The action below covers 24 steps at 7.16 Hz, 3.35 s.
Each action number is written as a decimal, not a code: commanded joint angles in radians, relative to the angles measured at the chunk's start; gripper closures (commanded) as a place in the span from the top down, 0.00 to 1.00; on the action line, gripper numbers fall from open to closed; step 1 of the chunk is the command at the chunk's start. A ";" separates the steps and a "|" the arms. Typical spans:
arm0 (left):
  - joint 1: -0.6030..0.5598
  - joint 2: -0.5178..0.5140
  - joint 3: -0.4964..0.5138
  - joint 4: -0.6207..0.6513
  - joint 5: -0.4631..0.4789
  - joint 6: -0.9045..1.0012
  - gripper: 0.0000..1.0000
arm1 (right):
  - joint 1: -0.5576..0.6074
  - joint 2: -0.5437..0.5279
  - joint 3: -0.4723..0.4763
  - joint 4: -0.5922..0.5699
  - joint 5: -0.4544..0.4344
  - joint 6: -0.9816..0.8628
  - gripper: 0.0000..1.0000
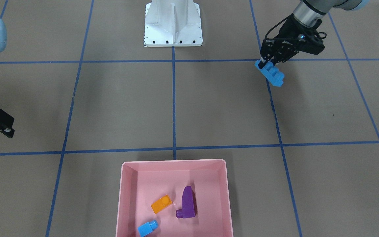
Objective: Put all blocks into box
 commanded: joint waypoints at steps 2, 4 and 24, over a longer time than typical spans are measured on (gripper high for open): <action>-0.096 -0.567 0.383 0.320 -0.011 0.100 0.00 | 0.003 -0.011 -0.013 0.000 -0.002 -0.027 1.00; -0.131 -0.890 0.824 0.315 -0.009 0.190 0.00 | 0.005 -0.016 -0.015 0.000 -0.002 -0.028 1.00; -0.550 -0.336 0.649 0.496 -0.255 1.502 1.00 | 0.152 -1.234 0.222 0.711 0.053 -0.378 1.00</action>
